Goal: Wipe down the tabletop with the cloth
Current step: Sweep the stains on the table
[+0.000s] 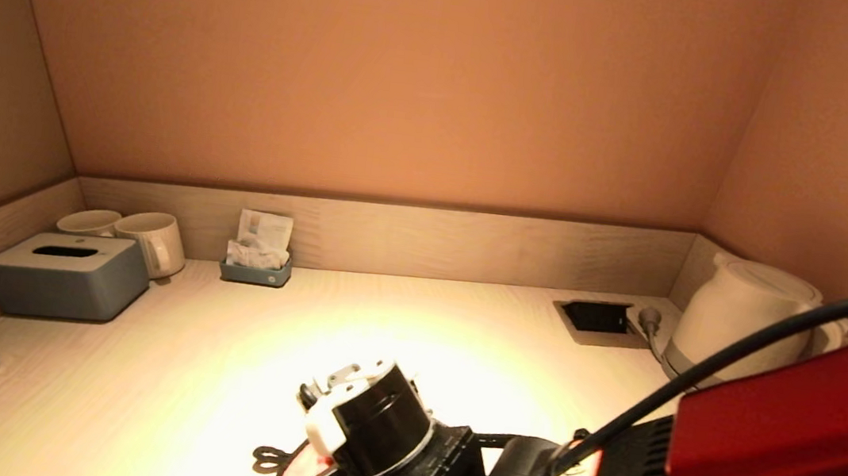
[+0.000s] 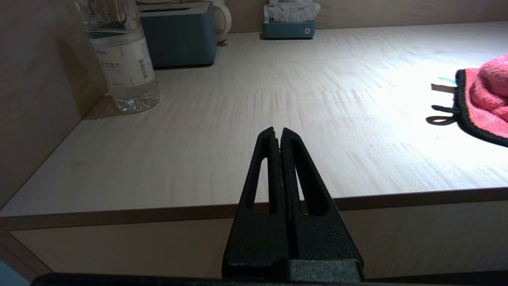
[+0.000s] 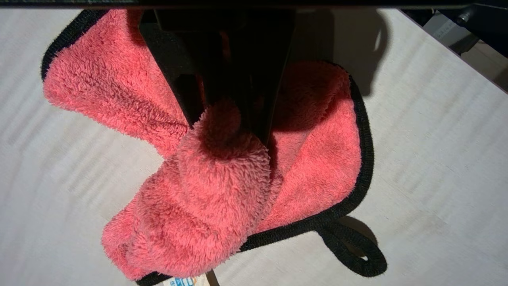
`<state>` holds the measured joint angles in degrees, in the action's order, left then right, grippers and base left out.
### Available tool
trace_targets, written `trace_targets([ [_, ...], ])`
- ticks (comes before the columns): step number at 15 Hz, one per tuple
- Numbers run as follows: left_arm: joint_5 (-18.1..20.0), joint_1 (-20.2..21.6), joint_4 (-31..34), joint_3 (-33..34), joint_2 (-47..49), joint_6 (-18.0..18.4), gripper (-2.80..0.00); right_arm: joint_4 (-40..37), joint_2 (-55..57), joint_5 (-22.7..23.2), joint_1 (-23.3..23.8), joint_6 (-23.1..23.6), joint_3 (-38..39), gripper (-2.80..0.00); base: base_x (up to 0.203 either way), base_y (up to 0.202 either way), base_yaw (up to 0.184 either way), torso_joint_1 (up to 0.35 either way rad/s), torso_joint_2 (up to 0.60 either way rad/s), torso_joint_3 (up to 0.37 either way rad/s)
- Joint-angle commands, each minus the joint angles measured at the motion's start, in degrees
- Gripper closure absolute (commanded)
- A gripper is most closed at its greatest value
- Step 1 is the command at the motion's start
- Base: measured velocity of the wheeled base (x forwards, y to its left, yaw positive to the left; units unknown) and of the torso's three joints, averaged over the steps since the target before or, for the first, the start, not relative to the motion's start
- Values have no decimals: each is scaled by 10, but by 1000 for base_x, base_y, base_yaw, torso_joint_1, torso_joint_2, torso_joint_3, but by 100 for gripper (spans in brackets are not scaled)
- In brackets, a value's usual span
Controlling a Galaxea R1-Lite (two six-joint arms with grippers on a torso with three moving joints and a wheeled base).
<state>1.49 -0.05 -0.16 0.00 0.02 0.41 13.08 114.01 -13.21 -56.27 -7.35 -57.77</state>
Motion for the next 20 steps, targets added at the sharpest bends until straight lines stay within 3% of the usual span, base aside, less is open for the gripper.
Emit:
trace_targets([
  [1,0,0,0,0,1,-1,0,-1,52,0,-22,0,-39,0,0,0,0,0,0,0],
  [5,0,0,0,0,1,-1,0,-2,75,-16,-55,3,-78,0,0,0,0,0,0,0],
  [10,0,0,0,0,1,-1,0,2,68,-47,-69,13,-43,0,0,0,0,0,0,0],
  [17,0,0,0,0,1,-1,0,5,-46,-68,0,-5,104,0,0,0,0,0,0,0],
  [20,0,0,0,0,1,-1,0,5,-86,-67,69,-3,132,0,0,0,0,0,0,0],
])
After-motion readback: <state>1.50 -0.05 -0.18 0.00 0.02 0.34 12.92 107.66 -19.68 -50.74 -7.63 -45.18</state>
